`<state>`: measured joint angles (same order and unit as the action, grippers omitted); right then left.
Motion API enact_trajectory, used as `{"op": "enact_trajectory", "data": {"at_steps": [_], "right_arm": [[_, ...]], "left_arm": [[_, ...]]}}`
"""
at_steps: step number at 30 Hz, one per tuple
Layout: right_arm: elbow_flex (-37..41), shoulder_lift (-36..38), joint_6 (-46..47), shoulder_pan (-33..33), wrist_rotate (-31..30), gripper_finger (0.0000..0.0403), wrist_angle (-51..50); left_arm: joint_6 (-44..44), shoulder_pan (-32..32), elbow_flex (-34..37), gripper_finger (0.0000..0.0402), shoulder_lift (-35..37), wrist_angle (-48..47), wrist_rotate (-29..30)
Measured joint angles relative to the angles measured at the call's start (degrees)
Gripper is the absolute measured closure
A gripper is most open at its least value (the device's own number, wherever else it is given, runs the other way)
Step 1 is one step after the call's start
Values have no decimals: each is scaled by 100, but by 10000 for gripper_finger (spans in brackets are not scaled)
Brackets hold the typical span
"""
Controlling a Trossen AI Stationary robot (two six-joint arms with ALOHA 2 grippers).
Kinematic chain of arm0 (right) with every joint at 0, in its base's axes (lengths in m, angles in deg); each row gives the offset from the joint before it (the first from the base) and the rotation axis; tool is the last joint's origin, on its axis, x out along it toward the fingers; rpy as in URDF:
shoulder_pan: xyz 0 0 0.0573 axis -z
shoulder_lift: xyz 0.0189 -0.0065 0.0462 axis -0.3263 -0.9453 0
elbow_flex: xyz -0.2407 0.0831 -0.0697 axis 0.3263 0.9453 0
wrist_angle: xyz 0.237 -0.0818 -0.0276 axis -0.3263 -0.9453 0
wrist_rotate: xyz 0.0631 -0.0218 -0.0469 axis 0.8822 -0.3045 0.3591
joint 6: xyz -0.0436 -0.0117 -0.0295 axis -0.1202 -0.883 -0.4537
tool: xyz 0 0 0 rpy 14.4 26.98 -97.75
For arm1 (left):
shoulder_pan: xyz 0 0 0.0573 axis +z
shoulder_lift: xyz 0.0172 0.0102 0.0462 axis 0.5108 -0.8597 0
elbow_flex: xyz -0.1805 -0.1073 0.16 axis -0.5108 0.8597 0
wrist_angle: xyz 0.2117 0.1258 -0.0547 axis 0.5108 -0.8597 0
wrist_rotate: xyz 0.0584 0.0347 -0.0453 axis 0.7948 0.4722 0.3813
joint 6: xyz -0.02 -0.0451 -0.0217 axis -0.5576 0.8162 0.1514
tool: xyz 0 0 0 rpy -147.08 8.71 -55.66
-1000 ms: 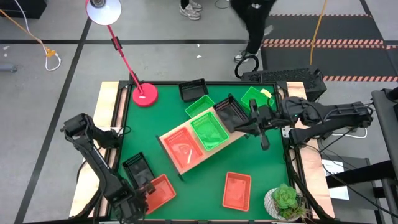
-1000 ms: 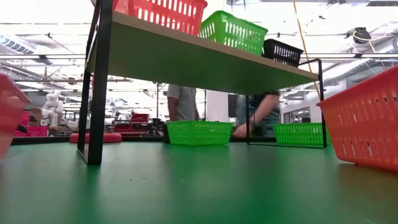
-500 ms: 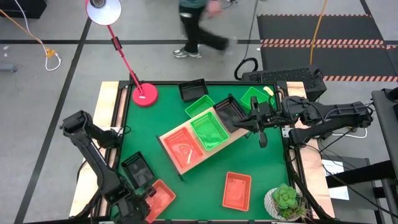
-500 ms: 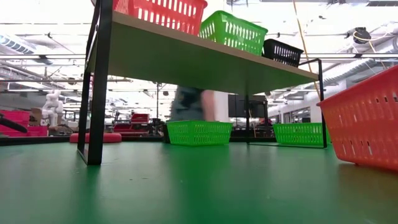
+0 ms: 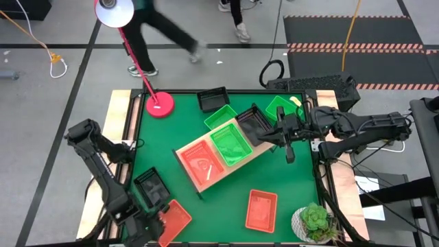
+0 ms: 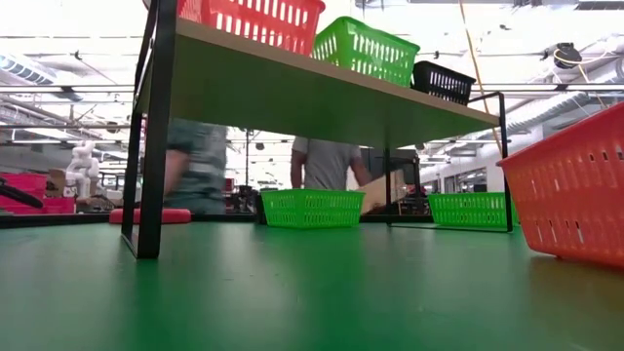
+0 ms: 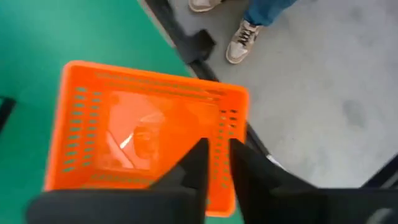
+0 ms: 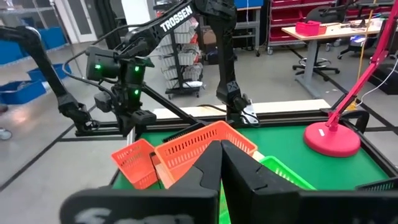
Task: Stack baskets on shelf by color
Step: Stack the left orange bin on top of the orange bin on the shelf
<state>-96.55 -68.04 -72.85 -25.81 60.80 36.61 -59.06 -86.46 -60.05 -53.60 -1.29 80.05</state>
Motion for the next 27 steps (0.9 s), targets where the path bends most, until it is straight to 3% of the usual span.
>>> {"op": "enact_trajectory", "data": {"at_steps": [7, 11, 16, 25, 27], "right_arm": [[2, 3, 50, -13, 9, 401, 4], [2, 3, 93, -10, 11, 401, 6], [2, 3, 203, -13, 13, 401, 57], [2, 3, 247, -13, 13, 401, 109], [2, 3, 247, -13, 13, 401, 109]], "left_arm": [[216, -463, 510, 170, -231, 388, 60], [190, -510, 804, 136, -342, 870, 55], [-111, -425, 1002, 182, -515, 1307, 119], [-352, -288, 970, 371, -538, 1247, -9], [-278, -229, 855, 387, -462, 1242, -100]]}}
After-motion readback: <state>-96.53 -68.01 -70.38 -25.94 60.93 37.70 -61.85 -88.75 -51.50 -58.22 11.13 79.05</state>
